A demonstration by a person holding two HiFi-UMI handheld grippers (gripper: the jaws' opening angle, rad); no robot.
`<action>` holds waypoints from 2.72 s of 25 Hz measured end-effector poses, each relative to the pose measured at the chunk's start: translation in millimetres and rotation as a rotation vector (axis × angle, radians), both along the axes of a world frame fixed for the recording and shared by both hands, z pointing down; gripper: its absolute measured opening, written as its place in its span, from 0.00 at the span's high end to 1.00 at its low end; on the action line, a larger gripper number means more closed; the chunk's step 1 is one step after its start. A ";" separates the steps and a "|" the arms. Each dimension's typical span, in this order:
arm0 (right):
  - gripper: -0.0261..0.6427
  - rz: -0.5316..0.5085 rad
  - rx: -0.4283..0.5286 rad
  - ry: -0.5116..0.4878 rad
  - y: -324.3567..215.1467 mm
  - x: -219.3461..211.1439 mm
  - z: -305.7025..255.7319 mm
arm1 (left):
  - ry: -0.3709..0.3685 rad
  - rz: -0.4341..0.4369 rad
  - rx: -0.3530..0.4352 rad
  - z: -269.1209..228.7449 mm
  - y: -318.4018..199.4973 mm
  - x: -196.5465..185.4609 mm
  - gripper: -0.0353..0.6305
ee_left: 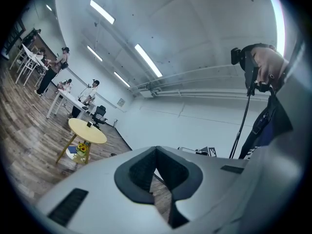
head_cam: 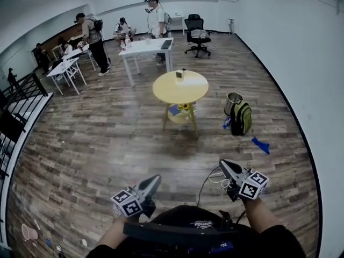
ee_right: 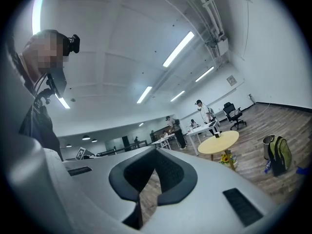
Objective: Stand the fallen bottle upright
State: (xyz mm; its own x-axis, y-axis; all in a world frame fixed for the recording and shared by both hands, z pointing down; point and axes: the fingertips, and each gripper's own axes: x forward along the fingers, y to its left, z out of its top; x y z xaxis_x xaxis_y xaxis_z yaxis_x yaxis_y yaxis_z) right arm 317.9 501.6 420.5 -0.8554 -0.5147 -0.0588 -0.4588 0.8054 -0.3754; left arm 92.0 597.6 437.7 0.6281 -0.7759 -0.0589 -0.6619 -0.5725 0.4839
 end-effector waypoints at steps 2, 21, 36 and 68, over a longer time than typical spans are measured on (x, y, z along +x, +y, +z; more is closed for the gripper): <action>0.92 0.007 -0.013 -0.010 -16.0 7.1 3.9 | -0.011 0.005 -0.007 4.3 -12.7 6.5 0.91; 0.92 0.094 0.003 0.009 -156.4 -246.7 -8.4 | 0.019 0.065 0.029 1.5 -182.5 -263.0 0.91; 0.92 0.060 -0.030 0.029 -271.1 -324.2 6.5 | 0.035 0.004 -0.006 17.0 -281.7 -344.2 0.91; 0.92 -0.004 -0.024 0.029 -683.4 -199.3 13.6 | 0.033 -0.039 0.007 13.1 -682.8 -211.4 0.91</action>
